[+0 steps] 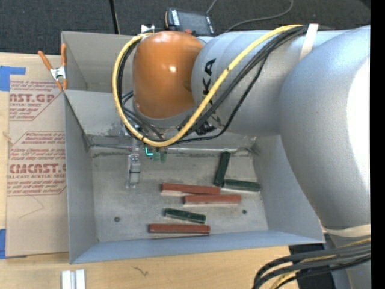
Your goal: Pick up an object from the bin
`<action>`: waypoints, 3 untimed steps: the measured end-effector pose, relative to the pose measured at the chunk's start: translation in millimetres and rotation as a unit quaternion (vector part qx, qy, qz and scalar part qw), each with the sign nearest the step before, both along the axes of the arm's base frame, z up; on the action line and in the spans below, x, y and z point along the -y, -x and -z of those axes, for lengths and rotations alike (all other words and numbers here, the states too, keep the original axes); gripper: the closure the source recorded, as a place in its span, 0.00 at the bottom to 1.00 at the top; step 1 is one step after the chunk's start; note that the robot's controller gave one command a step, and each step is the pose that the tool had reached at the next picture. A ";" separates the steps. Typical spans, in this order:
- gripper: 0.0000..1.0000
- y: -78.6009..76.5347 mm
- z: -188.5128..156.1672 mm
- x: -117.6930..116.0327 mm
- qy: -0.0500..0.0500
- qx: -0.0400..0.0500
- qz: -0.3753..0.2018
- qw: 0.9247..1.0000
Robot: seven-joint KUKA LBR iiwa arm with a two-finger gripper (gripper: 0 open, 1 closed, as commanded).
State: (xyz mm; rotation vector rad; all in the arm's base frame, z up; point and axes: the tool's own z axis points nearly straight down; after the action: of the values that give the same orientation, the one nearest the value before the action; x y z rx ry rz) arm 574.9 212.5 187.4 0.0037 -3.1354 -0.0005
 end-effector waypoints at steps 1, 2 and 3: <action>0.00 40.7 25.6 70.7 0.002 0.001 0.137 0.991; 0.00 57.6 120.4 127.0 0.001 0.000 0.057 0.998; 0.00 74.1 116.9 198.0 0.001 0.004 0.063 0.998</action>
Offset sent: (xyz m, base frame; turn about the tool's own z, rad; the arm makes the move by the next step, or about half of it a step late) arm -0.0399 -0.0694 -0.0240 0.2725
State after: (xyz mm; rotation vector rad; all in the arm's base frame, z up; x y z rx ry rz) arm 500.7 14.5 70.5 -0.1930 -3.1385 0.0028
